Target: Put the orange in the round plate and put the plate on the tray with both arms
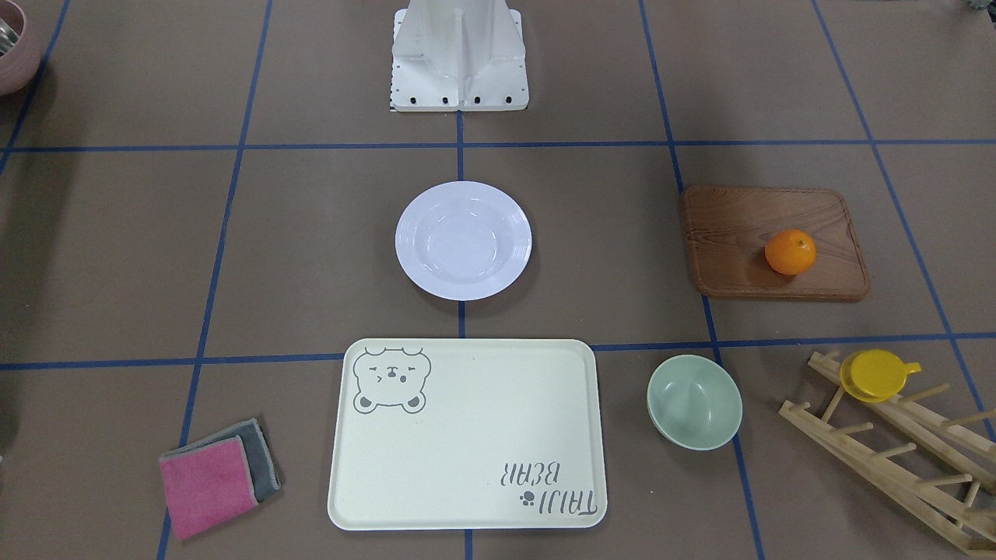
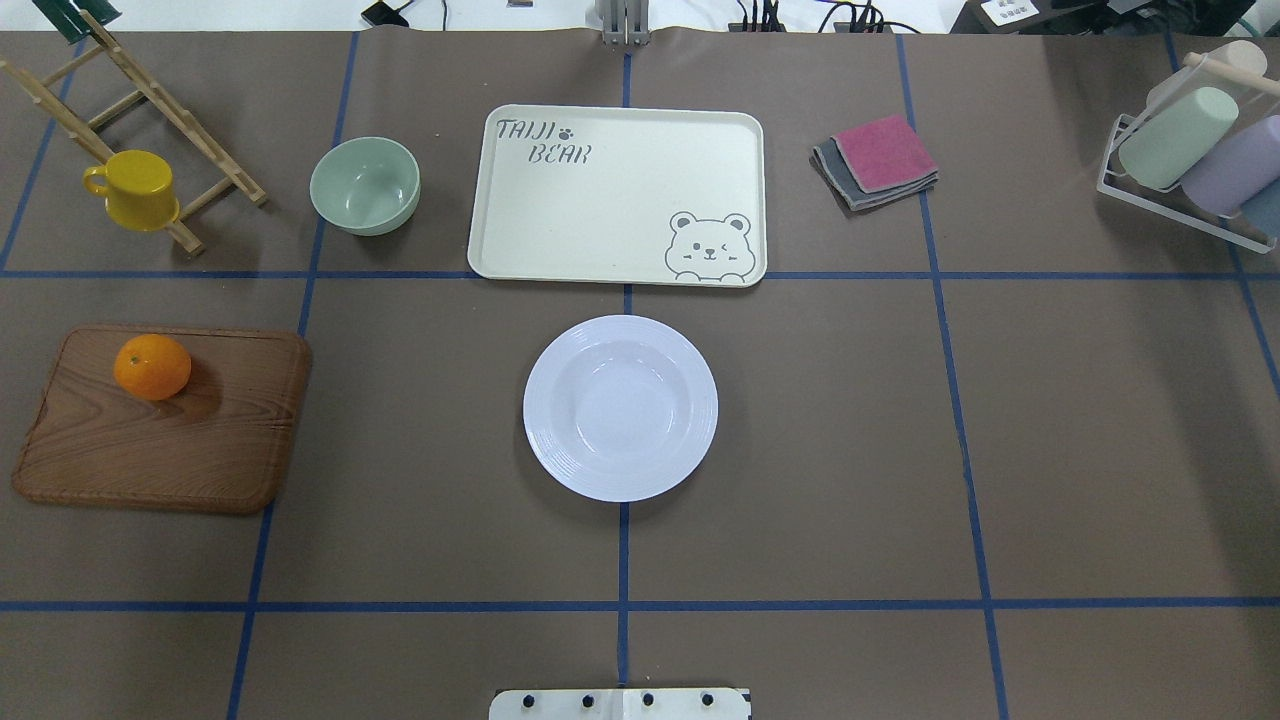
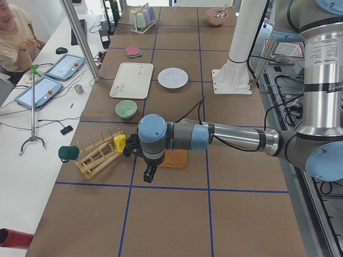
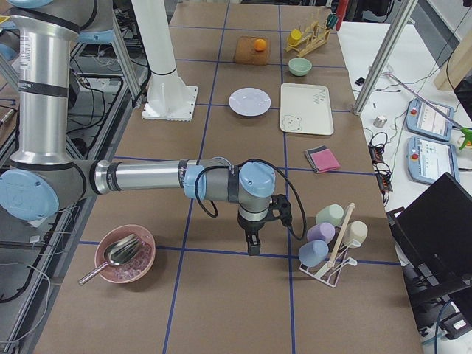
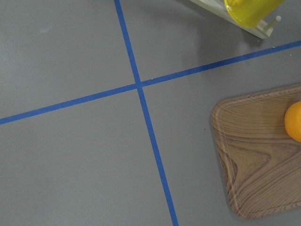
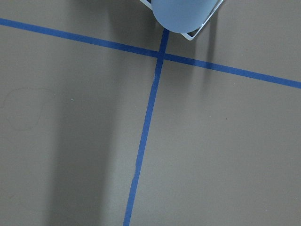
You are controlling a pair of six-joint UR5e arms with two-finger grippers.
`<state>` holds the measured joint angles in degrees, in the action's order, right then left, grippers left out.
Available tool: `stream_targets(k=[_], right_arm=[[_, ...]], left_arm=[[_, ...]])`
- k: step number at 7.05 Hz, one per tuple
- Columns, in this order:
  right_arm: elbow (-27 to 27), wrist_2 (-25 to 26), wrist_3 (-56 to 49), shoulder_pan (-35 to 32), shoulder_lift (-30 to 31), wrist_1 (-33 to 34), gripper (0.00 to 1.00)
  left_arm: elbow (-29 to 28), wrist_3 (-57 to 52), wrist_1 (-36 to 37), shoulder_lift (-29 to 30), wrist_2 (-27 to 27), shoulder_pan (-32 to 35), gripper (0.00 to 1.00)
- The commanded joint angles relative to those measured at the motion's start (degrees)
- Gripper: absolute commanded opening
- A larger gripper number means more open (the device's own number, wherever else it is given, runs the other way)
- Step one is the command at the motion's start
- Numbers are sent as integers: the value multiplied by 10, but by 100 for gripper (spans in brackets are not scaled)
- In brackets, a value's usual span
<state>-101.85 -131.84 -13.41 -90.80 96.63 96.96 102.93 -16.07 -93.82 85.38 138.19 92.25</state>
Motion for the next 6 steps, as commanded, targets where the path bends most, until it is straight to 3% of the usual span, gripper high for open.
stream_targets(k=[1, 2, 4, 6], right_arm=[[1, 0, 0, 1, 0, 1, 100], [0, 0, 0, 0, 0, 1, 100], [-1, -8, 0, 2, 0, 0, 100], [2, -8, 0, 4, 0, 1, 100]], left_arm=[[-24, 0, -60, 14, 1, -34, 100], [-26, 0, -74, 15, 27, -35, 100], [-20, 114, -133, 33, 52, -120, 100], [-15, 234, -190, 30, 4, -172, 100]])
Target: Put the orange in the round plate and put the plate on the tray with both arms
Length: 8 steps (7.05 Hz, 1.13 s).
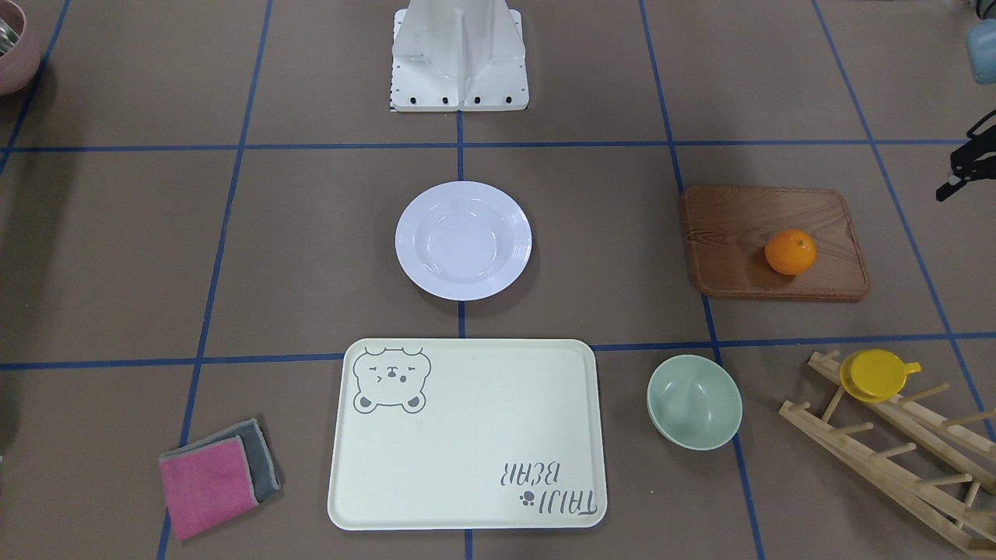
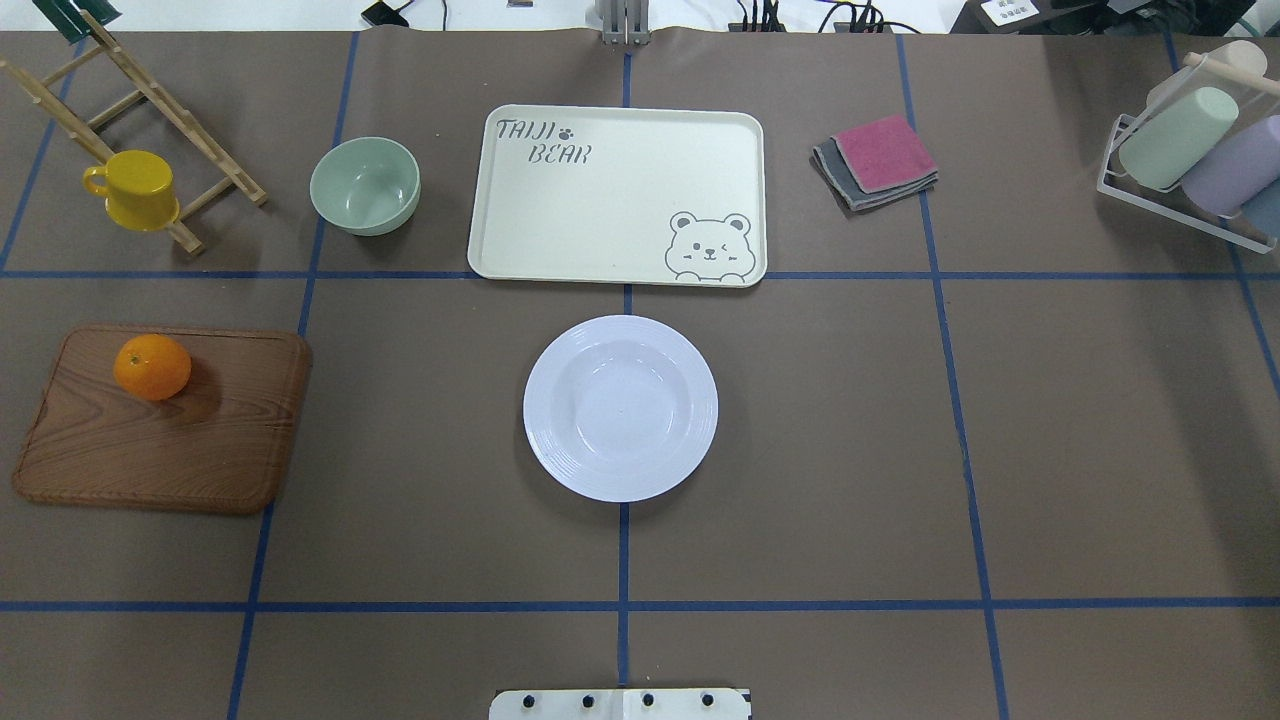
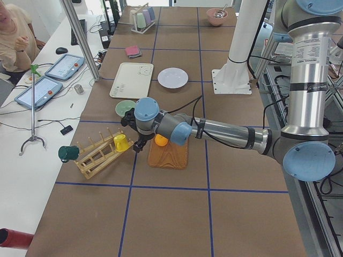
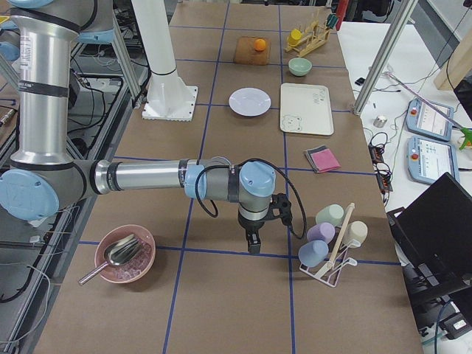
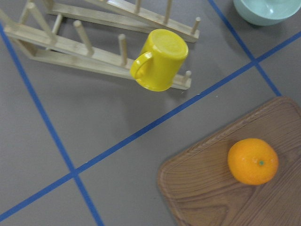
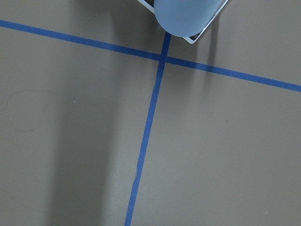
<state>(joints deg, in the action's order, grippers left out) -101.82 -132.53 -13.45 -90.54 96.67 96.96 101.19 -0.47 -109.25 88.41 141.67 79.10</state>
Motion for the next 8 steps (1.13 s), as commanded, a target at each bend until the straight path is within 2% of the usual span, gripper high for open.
stream_targets(k=[1, 3, 4, 8], right_arm=[[0, -1, 0, 1, 0, 0, 100], [1, 0, 0, 1, 0, 1, 100], [1, 0, 0, 1, 0, 0, 100], [5, 0, -1, 1, 0, 1, 100]], left_arm=[[1, 161, -85, -4, -63, -82, 100], [2, 271, -135, -10, -160, -178, 100], [1, 303, -143, -10, -186, -215, 100], [-18, 309, -142, -9, -190, -265, 100]])
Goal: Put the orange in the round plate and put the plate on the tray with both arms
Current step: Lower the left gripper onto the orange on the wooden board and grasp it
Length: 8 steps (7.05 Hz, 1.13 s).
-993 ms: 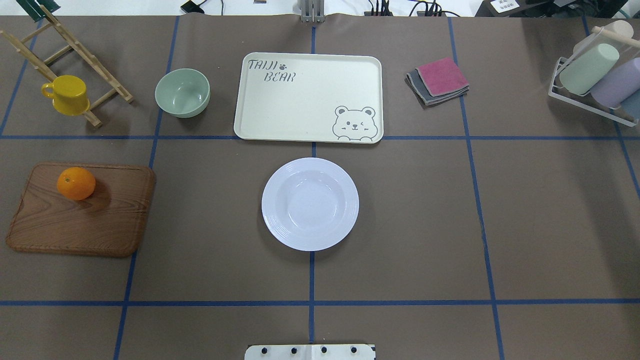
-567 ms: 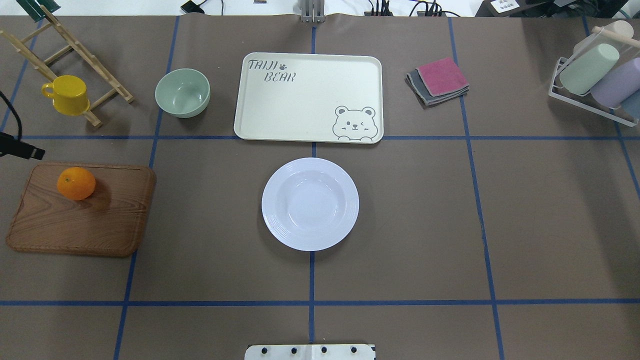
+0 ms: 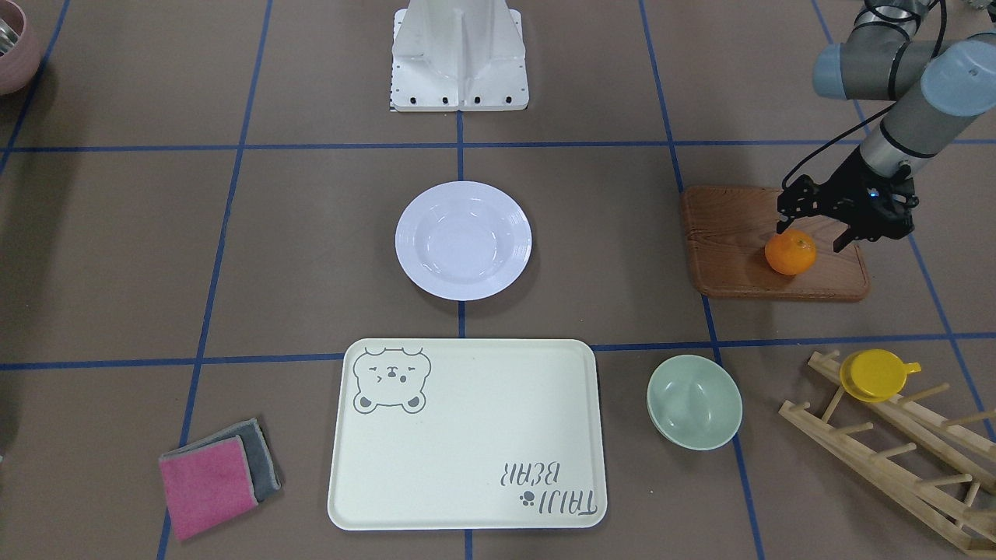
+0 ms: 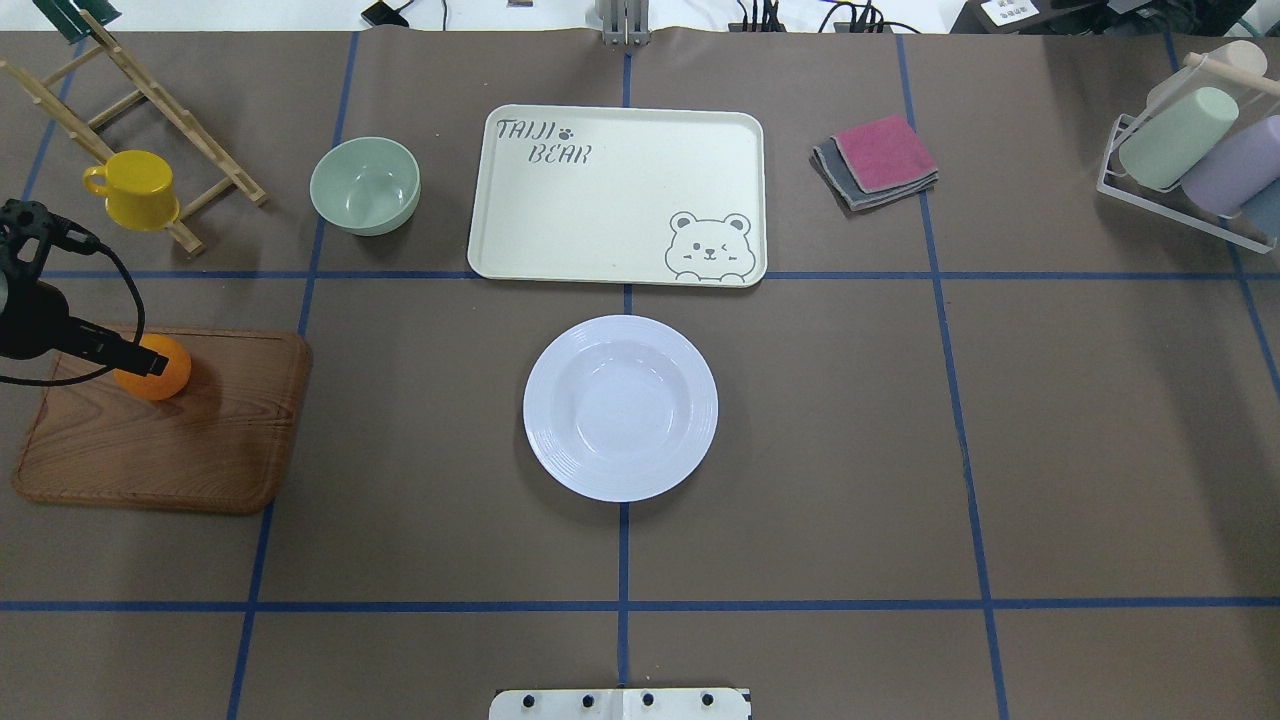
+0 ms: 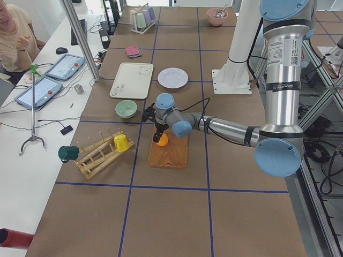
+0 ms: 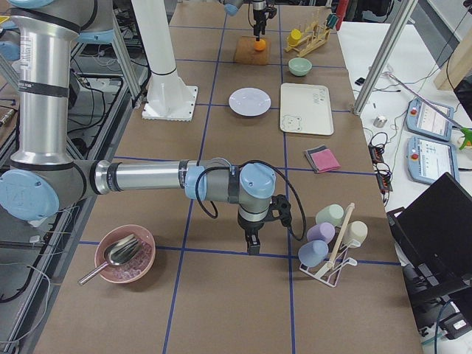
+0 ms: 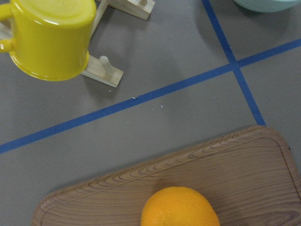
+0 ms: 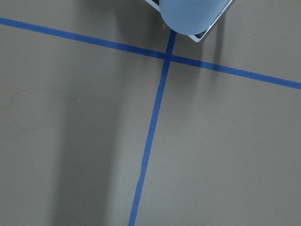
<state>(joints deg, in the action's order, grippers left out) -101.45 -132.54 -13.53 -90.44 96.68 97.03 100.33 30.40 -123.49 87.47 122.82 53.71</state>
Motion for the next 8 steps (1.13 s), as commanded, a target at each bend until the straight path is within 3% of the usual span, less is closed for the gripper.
stream_targets(k=[1, 6, 7, 8], right_arm=[[1, 0, 0, 0, 0, 0, 100], [4, 0, 0, 0, 1, 0, 100], [4, 0, 0, 0, 0, 0, 100], [3, 0, 0, 0, 0, 0, 100]], left_arm=[[-17, 0, 0, 4, -1, -12, 100], [-47, -4, -3, 22, -3, -22, 98], [-45, -5, -4, 25, -3, -22, 55], [-36, -7, -4, 29, -2, -21, 1]])
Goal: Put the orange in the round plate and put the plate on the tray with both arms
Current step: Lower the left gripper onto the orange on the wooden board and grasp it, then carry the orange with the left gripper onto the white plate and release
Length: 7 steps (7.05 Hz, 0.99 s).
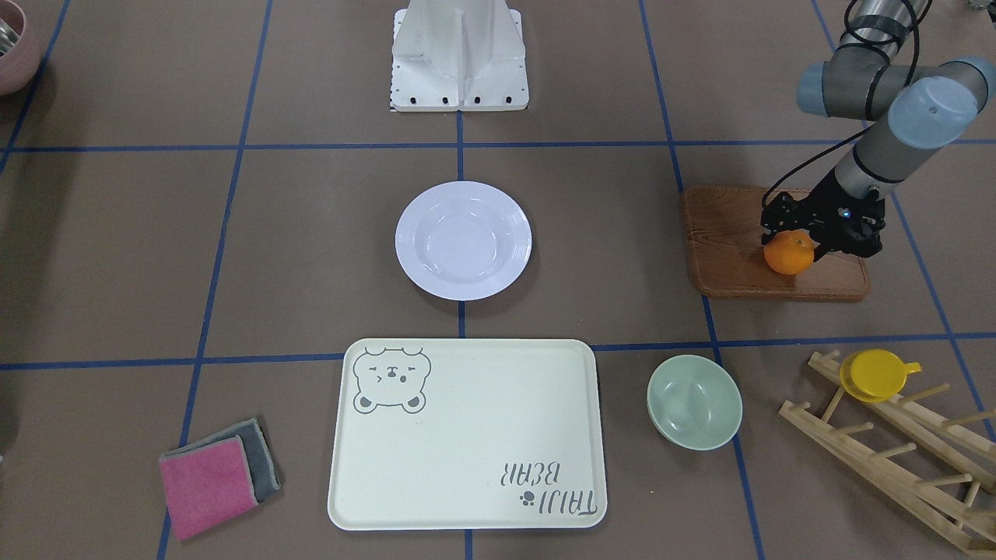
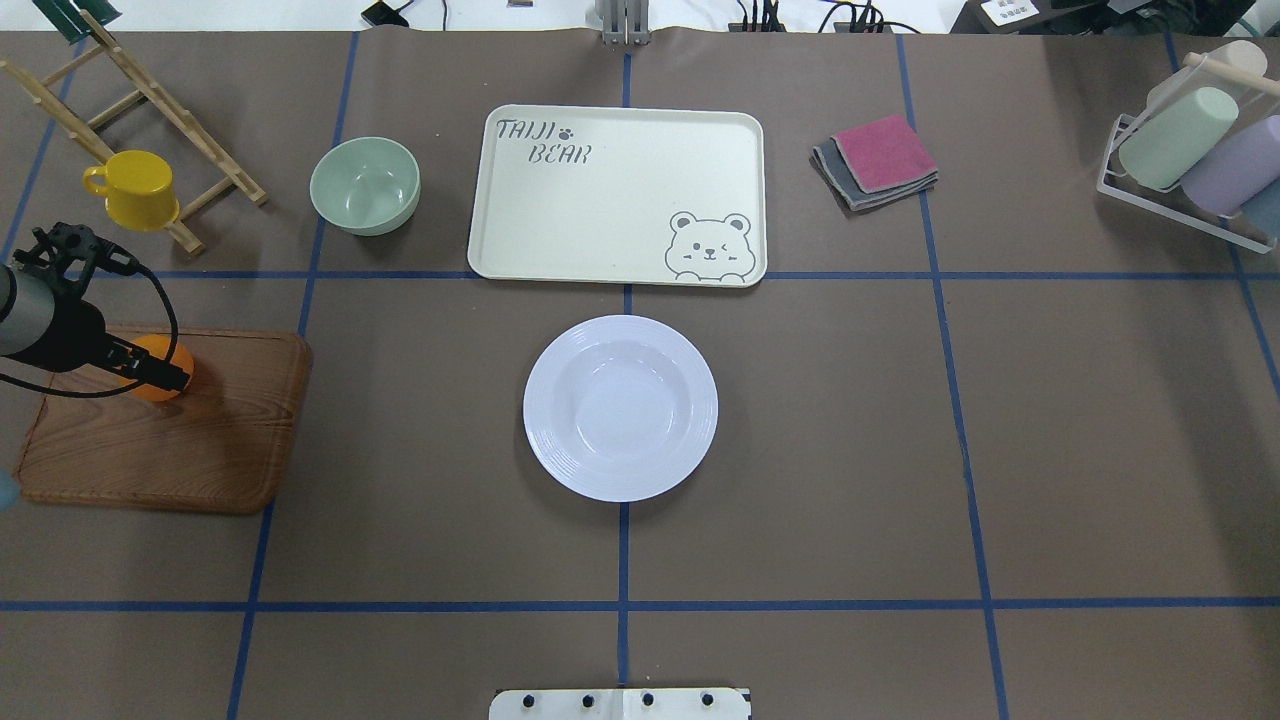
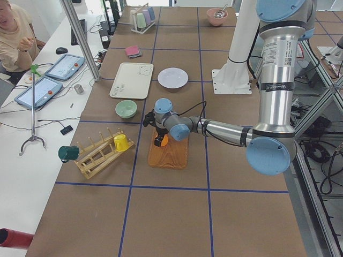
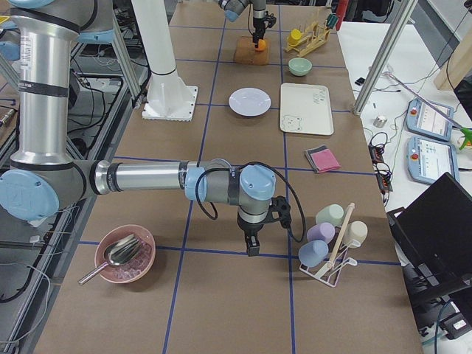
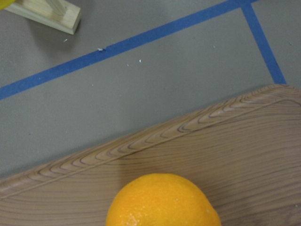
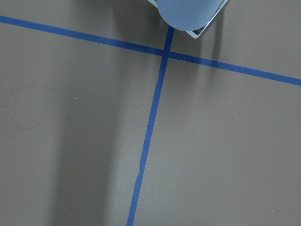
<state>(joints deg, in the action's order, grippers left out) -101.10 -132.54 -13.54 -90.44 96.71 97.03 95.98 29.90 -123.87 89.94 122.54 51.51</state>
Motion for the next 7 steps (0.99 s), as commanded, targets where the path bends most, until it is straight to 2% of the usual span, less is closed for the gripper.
stream_targets(k=[1, 3, 5, 7], right_arm=[[-1, 0, 1, 0, 0, 0, 100], [-1, 0, 1, 0, 0, 0, 100], [-1, -1, 1, 0, 0, 0, 100], [-1, -1, 1, 0, 0, 0, 100]], left_arm=[[47, -1, 9, 4, 8, 2, 0], [94, 29, 87, 46, 5, 1, 0], [97, 113, 167, 146, 0, -27, 0], [94, 200, 301, 268, -76, -114, 0]])
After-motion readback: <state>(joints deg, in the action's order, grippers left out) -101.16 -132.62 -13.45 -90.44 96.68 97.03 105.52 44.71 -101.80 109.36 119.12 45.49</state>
